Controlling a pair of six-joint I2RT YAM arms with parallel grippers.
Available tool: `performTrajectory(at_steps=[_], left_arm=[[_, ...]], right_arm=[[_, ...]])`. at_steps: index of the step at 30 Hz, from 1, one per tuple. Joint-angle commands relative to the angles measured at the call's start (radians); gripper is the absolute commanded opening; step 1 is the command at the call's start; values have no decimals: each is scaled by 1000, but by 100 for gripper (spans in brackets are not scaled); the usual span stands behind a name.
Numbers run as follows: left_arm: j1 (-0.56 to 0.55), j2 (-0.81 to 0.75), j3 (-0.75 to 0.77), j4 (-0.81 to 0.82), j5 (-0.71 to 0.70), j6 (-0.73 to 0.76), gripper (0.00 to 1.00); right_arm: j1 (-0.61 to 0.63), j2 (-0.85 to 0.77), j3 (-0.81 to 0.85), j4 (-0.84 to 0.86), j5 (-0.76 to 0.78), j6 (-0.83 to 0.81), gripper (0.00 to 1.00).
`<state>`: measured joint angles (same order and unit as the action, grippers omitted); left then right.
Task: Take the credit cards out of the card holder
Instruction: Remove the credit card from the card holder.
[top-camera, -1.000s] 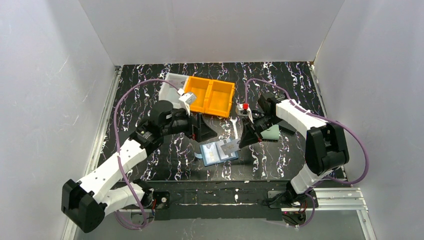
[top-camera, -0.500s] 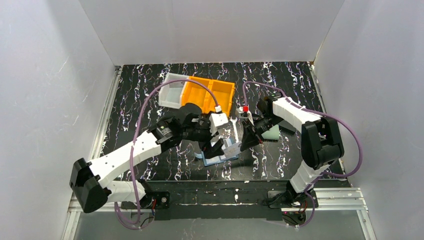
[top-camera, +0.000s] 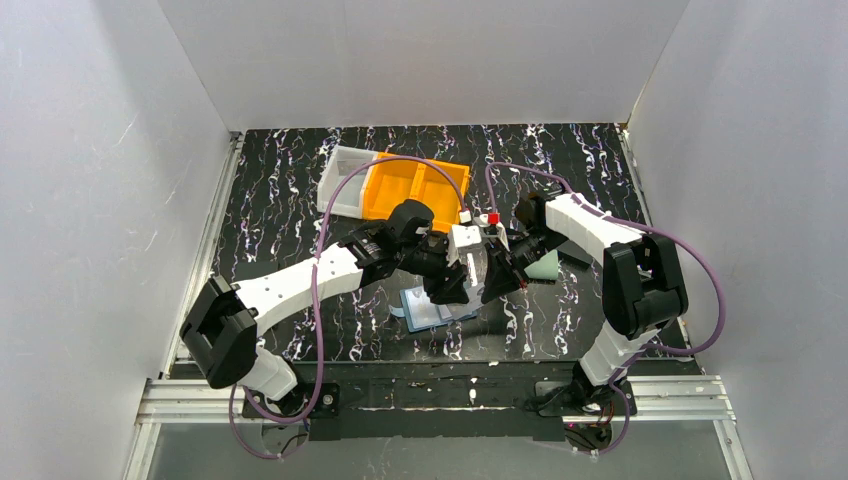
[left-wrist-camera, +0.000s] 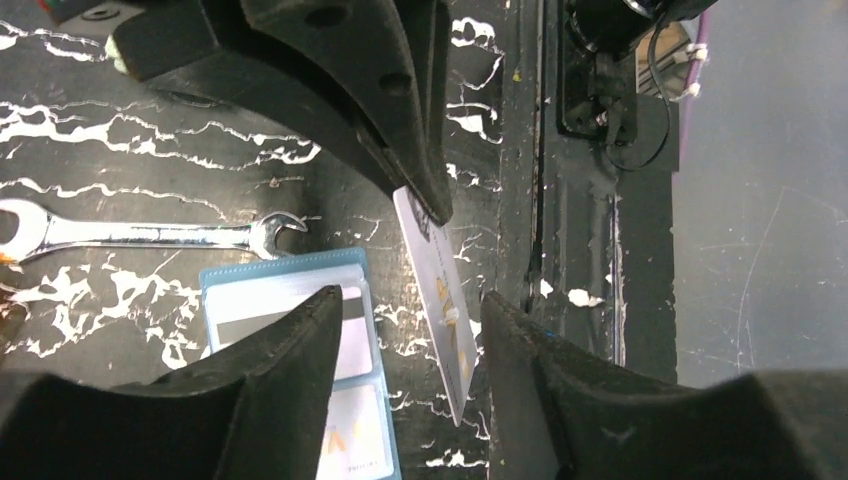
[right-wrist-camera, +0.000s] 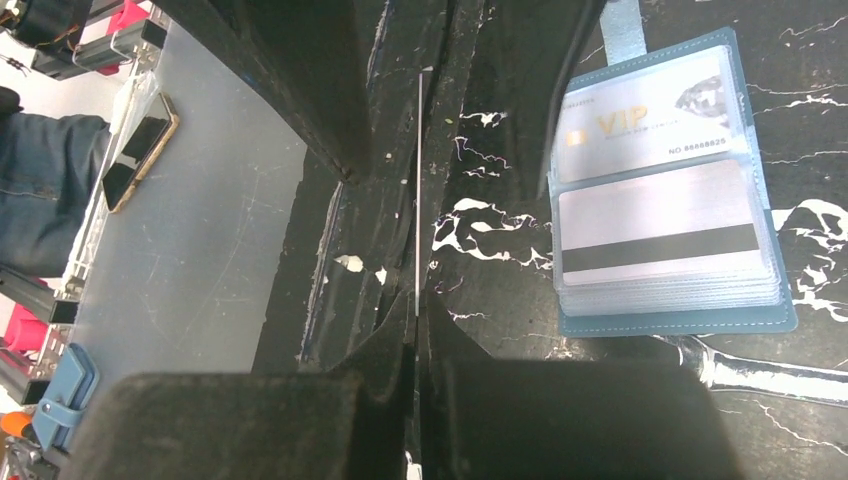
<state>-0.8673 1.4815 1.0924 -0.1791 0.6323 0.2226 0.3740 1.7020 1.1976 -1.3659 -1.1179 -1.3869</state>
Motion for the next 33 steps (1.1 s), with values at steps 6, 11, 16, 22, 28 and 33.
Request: performTrajectory(at_steps=[6, 11, 16, 22, 28, 33], left_arm=[[-1, 0, -43, 118, 100, -87, 26], [-1, 16, -29, 73, 119, -68, 19], [-1, 31, -7, 8, 119, -31, 20], [-1, 40, 17, -54, 88, 0, 0], [21, -28, 38, -214, -62, 145, 0], [114, -126, 65, -442, -207, 317, 0]], right_arm=[[-4, 14, 43, -58, -36, -49, 1], [-4, 14, 43, -57, -35, -50, 1], [-4, 18, 45, -58, -34, -50, 1], [-4, 9, 42, -58, -29, -54, 1], [-13, -2, 47, -54, -20, -42, 71], [-83, -52, 39, -13, -22, 7, 86]])
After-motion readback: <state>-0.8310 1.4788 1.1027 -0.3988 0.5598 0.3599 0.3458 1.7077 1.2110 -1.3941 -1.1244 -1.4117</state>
